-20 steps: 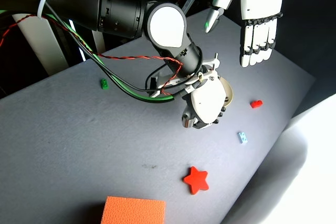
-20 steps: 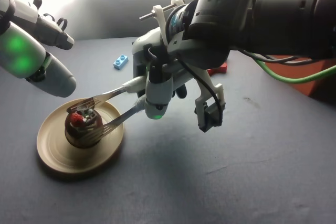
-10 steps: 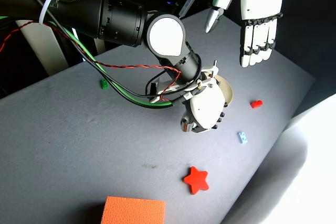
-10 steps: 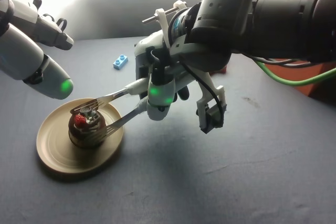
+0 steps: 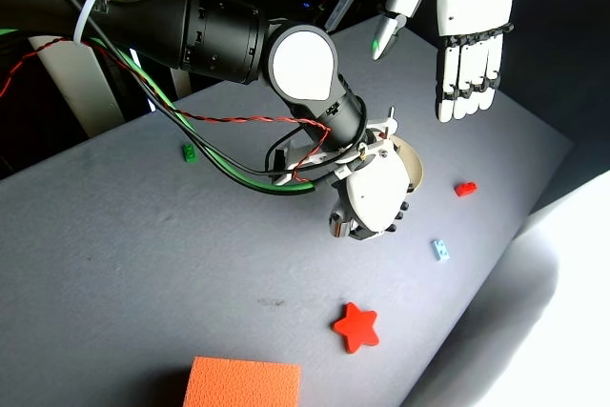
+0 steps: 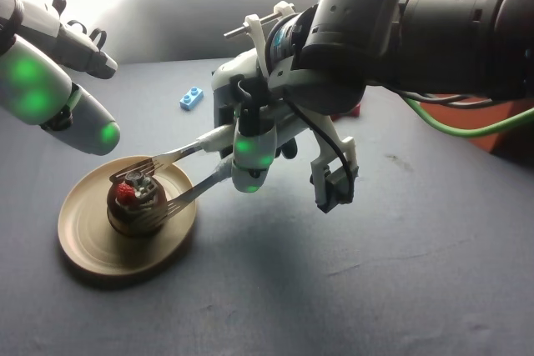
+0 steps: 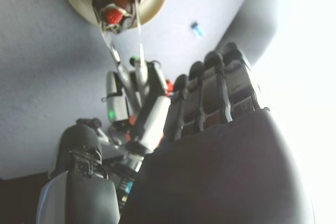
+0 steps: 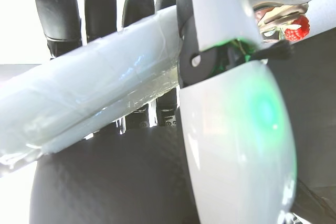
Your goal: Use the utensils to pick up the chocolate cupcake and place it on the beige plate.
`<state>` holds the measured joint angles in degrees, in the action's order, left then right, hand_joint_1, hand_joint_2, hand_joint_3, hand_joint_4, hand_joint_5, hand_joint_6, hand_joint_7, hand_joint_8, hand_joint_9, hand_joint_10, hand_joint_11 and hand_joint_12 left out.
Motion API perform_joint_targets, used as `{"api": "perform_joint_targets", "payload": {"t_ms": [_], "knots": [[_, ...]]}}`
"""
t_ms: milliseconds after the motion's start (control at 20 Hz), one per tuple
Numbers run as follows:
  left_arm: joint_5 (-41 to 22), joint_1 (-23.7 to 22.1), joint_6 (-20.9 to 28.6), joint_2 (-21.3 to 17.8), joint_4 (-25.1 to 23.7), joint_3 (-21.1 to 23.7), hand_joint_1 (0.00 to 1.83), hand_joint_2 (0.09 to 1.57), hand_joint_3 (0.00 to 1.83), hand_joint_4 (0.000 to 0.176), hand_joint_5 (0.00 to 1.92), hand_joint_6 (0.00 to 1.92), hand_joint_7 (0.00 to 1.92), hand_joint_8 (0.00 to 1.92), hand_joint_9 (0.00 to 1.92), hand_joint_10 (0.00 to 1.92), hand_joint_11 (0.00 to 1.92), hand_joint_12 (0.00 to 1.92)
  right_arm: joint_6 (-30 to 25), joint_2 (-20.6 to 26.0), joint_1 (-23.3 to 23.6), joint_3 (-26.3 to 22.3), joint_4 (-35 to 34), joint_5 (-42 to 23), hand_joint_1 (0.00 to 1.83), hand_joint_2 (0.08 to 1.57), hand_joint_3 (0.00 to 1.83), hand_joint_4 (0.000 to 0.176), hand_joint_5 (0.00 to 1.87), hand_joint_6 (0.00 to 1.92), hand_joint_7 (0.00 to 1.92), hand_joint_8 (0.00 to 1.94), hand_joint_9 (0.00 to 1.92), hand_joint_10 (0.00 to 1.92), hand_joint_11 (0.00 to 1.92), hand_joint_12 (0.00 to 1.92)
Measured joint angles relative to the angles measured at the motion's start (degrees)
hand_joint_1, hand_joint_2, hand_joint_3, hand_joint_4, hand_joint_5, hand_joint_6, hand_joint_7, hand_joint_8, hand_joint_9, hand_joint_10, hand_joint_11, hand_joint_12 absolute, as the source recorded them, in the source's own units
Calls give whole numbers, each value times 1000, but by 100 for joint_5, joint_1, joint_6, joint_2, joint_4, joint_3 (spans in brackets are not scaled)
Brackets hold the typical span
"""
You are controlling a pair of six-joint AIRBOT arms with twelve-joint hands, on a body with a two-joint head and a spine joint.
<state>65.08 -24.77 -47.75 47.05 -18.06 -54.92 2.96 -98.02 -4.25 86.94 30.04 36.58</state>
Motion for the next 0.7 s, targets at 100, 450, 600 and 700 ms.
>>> {"api": "perform_joint_targets", "payload": {"t_ms": [100, 450, 600, 700], "knots": [[0, -11, 0, 0, -2, 0, 201, 1109, 2, 0, 53, 0, 75, 2, 89, 1, 0, 158, 0, 0, 0, 0, -4, -17, 1220, 1131, 4, 0, 934, 978, 958, 1140, 873, 997, 872, 1145], [0, -11, 0, 0, -2, 0, 173, 1113, 1, 0, 30, 2, 57, 7, 72, 4, 0, 118, 9, 2, 0, 0, -2, -42, 1197, 1184, 0, 0, 824, 1109, 867, 1310, 694, 1131, 638, 1395], [0, -11, 0, 0, -2, 0, 189, 1110, 0, 0, 41, 4, 77, 6, 87, 4, 0, 165, 31, 2, -17, 0, -2, -50, 1192, 1196, 0, 0, 779, 1171, 867, 1312, 656, 1098, 586, 1373], [0, -11, 0, 0, -4, 0, 196, 1109, 0, 0, 47, 5, 82, 7, 90, 4, 0, 168, 44, 2, -22, 0, -7, -50, 1192, 1198, 1, 0, 777, 1168, 860, 1330, 654, 1094, 584, 1358]]}}
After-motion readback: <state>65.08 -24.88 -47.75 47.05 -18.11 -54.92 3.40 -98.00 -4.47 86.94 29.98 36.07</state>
